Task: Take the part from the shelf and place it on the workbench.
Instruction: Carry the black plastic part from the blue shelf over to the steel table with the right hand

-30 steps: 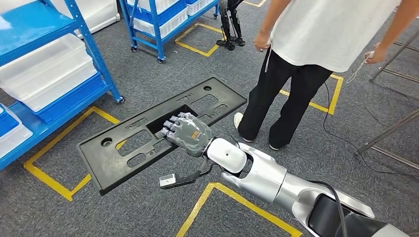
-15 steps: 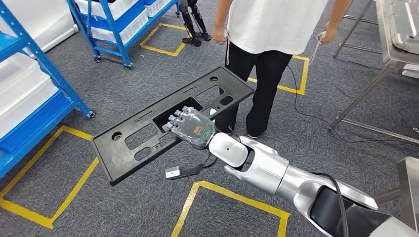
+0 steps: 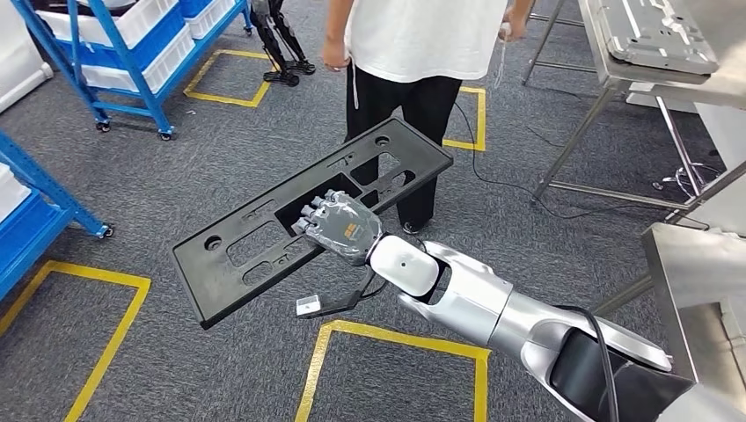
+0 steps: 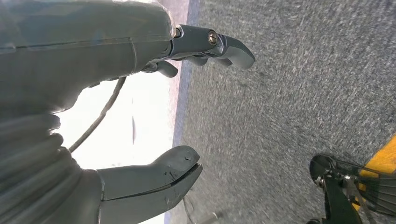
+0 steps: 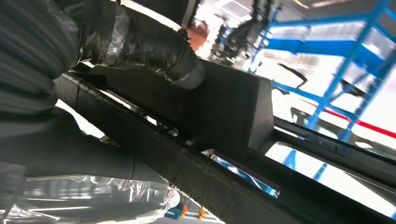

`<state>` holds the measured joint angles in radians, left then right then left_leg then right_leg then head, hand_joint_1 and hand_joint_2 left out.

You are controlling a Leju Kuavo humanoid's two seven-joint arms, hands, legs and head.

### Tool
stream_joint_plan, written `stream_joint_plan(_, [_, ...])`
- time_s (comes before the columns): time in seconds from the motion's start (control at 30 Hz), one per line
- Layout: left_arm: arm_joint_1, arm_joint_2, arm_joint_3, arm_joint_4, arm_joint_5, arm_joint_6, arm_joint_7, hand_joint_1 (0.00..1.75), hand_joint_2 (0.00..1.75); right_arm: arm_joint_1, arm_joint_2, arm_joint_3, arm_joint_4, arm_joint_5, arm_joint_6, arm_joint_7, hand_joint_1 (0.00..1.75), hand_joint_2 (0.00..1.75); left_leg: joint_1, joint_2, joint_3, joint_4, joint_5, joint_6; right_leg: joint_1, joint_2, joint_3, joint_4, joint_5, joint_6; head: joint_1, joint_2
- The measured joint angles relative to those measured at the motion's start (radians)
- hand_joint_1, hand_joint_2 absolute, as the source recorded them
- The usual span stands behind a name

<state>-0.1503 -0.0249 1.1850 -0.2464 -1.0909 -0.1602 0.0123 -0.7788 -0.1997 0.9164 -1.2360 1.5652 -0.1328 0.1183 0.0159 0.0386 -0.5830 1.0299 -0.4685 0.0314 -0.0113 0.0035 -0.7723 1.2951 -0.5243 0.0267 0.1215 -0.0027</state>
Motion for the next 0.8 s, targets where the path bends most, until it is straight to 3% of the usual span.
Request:
stream_joint_plan(0.07, [-0.002,0.0,-0.001,0.0,0.004,0.0,0.003,0.0,1.75,-0.004,-0.001,-0.001,0.004,0.0,0.001,0.002,1.75,1.75,0.0,0.021,0.004,0.0,-0.003,-0.003,0.001,-0.024,0.068,-0.122,0.058,-0.004,0.0,0.0])
stream_joint_plan(0.13, [-0.003,0.001,-0.002,0.0,0.006,0.0,0.005,0.0,1.75,-0.011,-0.003,-0.003,0.005,0.0,0.001,0.003,1.75,1.75,-0.005,0.039,0.007,0.001,-0.008,-0.011,0.012,-0.056,0.124,-0.229,0.088,-0.015,0.0,0.0])
stream_joint_plan(0.17, [-0.003,0.001,-0.002,0.0,0.006,0.0,0.006,0.0,1.75,-0.014,-0.004,-0.004,0.005,0.0,0.001,0.003,1.75,1.75,-0.007,0.048,0.009,0.002,-0.011,-0.016,0.018,-0.062,0.133,-0.248,0.088,-0.02,0.0,0.0])
stream_joint_plan(0.27, [-0.007,0.002,-0.004,0.0,0.008,0.0,0.007,0.0,1.75,-0.018,-0.008,-0.005,0.009,0.0,0.001,0.003,1.75,1.75,-0.005,0.069,0.016,0.001,-0.019,-0.032,0.021,-0.031,0.136,-0.257,0.092,-0.037,-0.001,0.0])
stream_joint_plan(0.33, [-0.009,0.001,-0.005,0.0,0.014,0.0,0.009,0.0,1.75,-0.02,-0.011,-0.007,0.01,0.0,0.0,0.005,1.75,1.75,-0.001,0.036,-0.002,0.047,-0.052,-0.039,0.014,-0.012,0.142,-0.266,0.096,-0.048,-0.001,0.0])
stream_joint_plan(0.4, [-0.005,0.002,-0.005,0.0,0.021,0.001,0.011,0.0,1.75,-0.023,-0.013,-0.012,0.01,0.0,-0.004,0.013,1.75,1.75,0.0,-0.01,-0.06,0.166,-0.111,-0.042,0.011,0.008,0.144,-0.269,0.098,-0.054,-0.001,0.0])
stream_joint_plan(0.47, [0.002,0.004,-0.005,0.0,0.026,0.003,0.012,0.0,1.75,-0.022,-0.016,-0.02,0.01,-0.001,-0.007,0.021,1.75,1.75,0.0,-0.027,-0.115,0.265,-0.135,-0.042,0.012,0.034,0.144,-0.267,0.098,-0.056,-0.001,0.0])
stream_joint_plan(0.5, [0.005,0.004,-0.005,0.0,0.028,0.003,0.012,0.0,1.75,-0.022,-0.02,-0.026,0.01,-0.002,-0.008,0.024,1.75,1.75,0.0,-0.031,-0.121,0.267,-0.118,-0.042,0.012,0.048,0.144,-0.265,0.098,-0.056,-0.001,0.0])
stream_joint_plan(0.57, [0.01,0.004,-0.005,0.0,0.032,0.004,0.011,0.0,1.75,-0.022,-0.03,-0.044,0.008,-0.003,-0.011,0.026,1.75,1.75,0.002,-0.05,-0.087,0.17,-0.045,-0.039,0.01,0.074,0.143,-0.259,0.096,-0.053,-0.001,0.0])
stream_joint_plan(0.63, [0.015,0.005,-0.005,0.0,0.035,0.004,0.007,0.0,1.75,-0.022,-0.041,-0.067,0.005,-0.004,-0.017,0.03,1.75,1.75,0.006,-0.101,-0.041,0.06,0.002,-0.036,0.009,0.098,0.134,-0.248,0.092,-0.045,-0.001,0.0])
stream_joint_plan(0.67, [0.017,0.005,-0.005,0.0,0.036,0.004,0.005,0.0,1.75,-0.022,-0.047,-0.078,0.002,-0.004,-0.019,0.032,1.75,1.75,0.007,-0.119,-0.03,0.031,0.008,-0.034,0.007,0.109,0.128,-0.245,0.092,-0.038,-0.001,0.0])
stream_joint_plan(0.7, [0.019,0.005,-0.005,0.0,0.037,0.003,0.004,0.0,1.75,-0.02,-0.053,-0.088,0.0,-0.004,-0.021,0.033,1.75,1.75,0.006,-0.125,-0.026,0.023,0.003,-0.032,0.004,0.12,0.122,-0.244,0.094,-0.032,-0.001,0.0])
stream_joint_plan(0.73, [0.019,0.005,-0.005,0.0,0.037,0.003,0.003,0.0,1.75,-0.017,-0.06,-0.097,-0.003,-0.004,-0.022,0.035,1.75,1.75,0.005,-0.114,-0.024,0.018,0.004,-0.028,0.002,0.131,0.119,-0.246,0.097,-0.024,-0.001,0.0])
stream_joint_plan(0.77, [0.019,0.005,-0.005,0.0,0.037,0.003,0.002,0.0,1.75,-0.014,-0.068,-0.105,-0.005,-0.004,-0.022,0.035,1.75,1.75,0.005,-0.102,-0.021,0.013,0.007,-0.021,0.0,0.134,0.117,-0.245,0.098,-0.018,-0.001,0.0])
stream_joint_plan(0.8, [0.019,0.005,-0.005,0.0,0.037,0.003,0.001,0.0,1.75,-0.012,-0.075,-0.112,-0.007,-0.004,-0.023,0.036,1.75,1.75,0.006,-0.09,-0.018,0.007,0.01,-0.014,0.002,0.118,0.112,-0.236,0.09,-0.013,0.0,0.0])
